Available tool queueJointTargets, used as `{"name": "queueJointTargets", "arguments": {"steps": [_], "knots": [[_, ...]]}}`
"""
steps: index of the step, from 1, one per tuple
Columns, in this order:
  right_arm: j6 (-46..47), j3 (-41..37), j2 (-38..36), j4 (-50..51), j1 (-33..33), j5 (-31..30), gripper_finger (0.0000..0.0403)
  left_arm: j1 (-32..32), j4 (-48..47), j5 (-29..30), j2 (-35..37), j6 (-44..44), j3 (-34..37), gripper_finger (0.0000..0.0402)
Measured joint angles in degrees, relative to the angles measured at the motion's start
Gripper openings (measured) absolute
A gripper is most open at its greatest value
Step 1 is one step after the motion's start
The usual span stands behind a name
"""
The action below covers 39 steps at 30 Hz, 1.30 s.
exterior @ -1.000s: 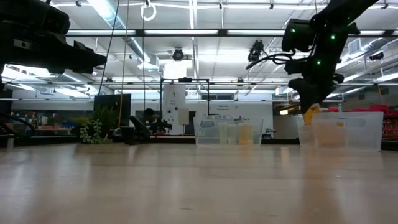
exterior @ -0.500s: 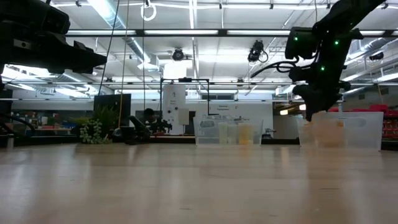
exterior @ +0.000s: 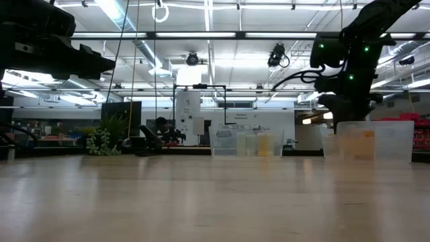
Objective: Pick and place medicine bottles into bin by pill shape (circle, oval)
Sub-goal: Put the big orange pill bottle into the right transparent bin, then return to Home Position
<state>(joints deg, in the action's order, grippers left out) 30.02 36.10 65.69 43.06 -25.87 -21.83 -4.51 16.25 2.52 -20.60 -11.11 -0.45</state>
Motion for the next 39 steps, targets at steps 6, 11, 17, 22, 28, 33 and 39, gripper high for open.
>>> {"name": "queueJointTargets", "arguments": {"steps": [6,11,17,22,28,33,39], "knots": [[-0.02,0.00,0.00,-1.35,0.00,-0.22,0.0233,0.00,0.00,-0.01,0.00,0.00,0.01,0.0107],[-0.02,0.00,0.00,-1.29,0.00,-0.37,0.0241,0.00,0.00,0.00,0.00,0.00,0.02,0.0107],[-0.22,0.00,0.00,-1.30,0.00,-0.41,0.0246,0.00,0.00,-0.01,0.00,0.00,0.01,0.0107],[-1.33,0.00,-0.03,-1.31,0.00,-0.43,0.0246,0.00,0.00,-0.01,0.00,0.00,0.01,0.0107],[-2.73,0.00,-2.02,-1.47,0.13,-1.68,0.0246,0.00,0.00,-0.01,0.00,0.00,0.00,0.0107],[-3.54,1.32,-4.88,-1.23,0.15,-1.66,0.0246,0.00,0.00,0.00,0.00,0.00,0.01,0.0107],[-5.82,2.16,-9.78,-2.21,0.20,1.19,0.0246,0.00,0.00,0.00,0.00,0.00,0.02,0.0107]]}}
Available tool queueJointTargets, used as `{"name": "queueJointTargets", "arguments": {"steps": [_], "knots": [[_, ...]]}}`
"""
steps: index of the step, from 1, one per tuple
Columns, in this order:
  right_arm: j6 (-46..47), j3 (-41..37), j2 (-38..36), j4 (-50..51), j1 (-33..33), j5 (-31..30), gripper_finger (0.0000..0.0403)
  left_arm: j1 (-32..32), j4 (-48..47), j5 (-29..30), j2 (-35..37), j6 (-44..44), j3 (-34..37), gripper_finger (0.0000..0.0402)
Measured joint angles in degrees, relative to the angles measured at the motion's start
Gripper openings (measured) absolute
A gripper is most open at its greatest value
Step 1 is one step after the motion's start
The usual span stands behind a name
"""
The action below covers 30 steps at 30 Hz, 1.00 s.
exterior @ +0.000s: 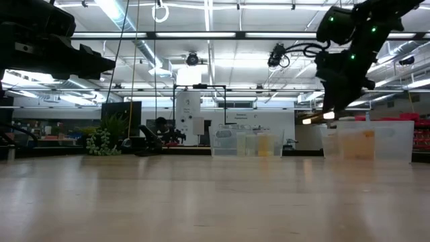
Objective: Pick and place medicine bottles into bin by pill shape (circle, oval)
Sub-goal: Return to Home Position
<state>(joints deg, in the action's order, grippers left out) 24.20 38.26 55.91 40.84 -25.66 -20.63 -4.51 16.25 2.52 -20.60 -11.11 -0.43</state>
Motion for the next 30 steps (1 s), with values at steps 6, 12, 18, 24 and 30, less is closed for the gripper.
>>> {"name": "queueJointTargets", "arguments": {"steps": [6,12,18,24,30], "knots": [[-5.79,-1.67,-6.20,-6.81,4.58,7.49,0.0246,0.00,0.00,0.00,0.00,0.00,-0.01,0.0107],[-10.02,-7.13,-13.34,-19.14,9.73,17.86,0.0244,0.00,0.01,0.00,0.00,0.00,-0.01,0.0107],[-9.90,-14.68,-21.12,-29.61,11.28,24.26,0.0221,0.00,0.00,0.00,0.00,0.00,0.00,0.0107],[-9.35,-19.78,-27.49,-32.56,11.34,24.97,0.0194,0.00,0.00,0.00,0.00,-0.01,-0.02,0.0107],[-9.00,-25.82,-31.19,-41.93,11.34,26.84,0.0180,0.00,0.00,-0.01,0.00,0.00,-0.02,0.0107]]}}
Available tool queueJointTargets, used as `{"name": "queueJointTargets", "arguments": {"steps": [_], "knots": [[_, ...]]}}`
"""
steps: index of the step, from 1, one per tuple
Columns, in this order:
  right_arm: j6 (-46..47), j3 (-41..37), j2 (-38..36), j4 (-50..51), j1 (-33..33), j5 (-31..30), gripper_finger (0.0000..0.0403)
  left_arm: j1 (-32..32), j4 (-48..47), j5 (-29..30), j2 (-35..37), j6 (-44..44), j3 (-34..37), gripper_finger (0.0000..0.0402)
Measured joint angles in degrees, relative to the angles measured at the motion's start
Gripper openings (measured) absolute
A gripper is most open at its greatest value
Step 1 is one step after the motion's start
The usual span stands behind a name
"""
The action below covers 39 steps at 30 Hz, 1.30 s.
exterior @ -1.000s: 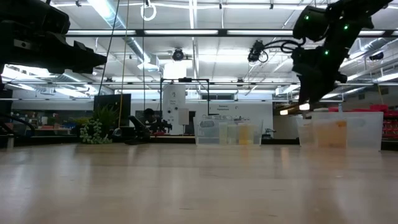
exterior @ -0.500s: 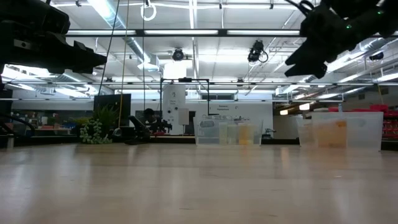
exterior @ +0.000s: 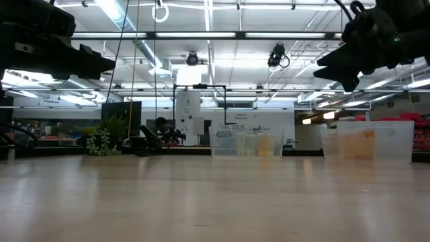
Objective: Pick and place medicine bottles into bin by pill shape (circle, oval)
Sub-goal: Return to Home Position
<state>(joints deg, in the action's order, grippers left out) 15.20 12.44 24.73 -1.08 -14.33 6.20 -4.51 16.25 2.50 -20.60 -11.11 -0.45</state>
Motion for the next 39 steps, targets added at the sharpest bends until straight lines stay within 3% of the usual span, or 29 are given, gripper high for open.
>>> {"name": "queueJointTargets", "arguments": {"steps": [5,10,24,39], "knots": [[0.69,-6.48,-0.61,-9.97,0.00,2.49,0.0173,0.00,0.00,0.00,0.01,0.00,0.02,0.0107],[3.75,-10.08,-0.58,-11.38,0.87,2.21,0.0169,0.02,0.00,0.00,0.00,0.00,0.00,0.0107],[-0.68,-10.57,-1.09,-16.13,16.24,-9.06,0.0163,0.00,0.00,0.00,0.00,0.00,0.00,0.0107],[4.74,-12.06,-3.35,-15.07,17.51,-14.72,0.0163,0.00,0.00,0.01,0.00,0.00,0.01,0.0107]]}}
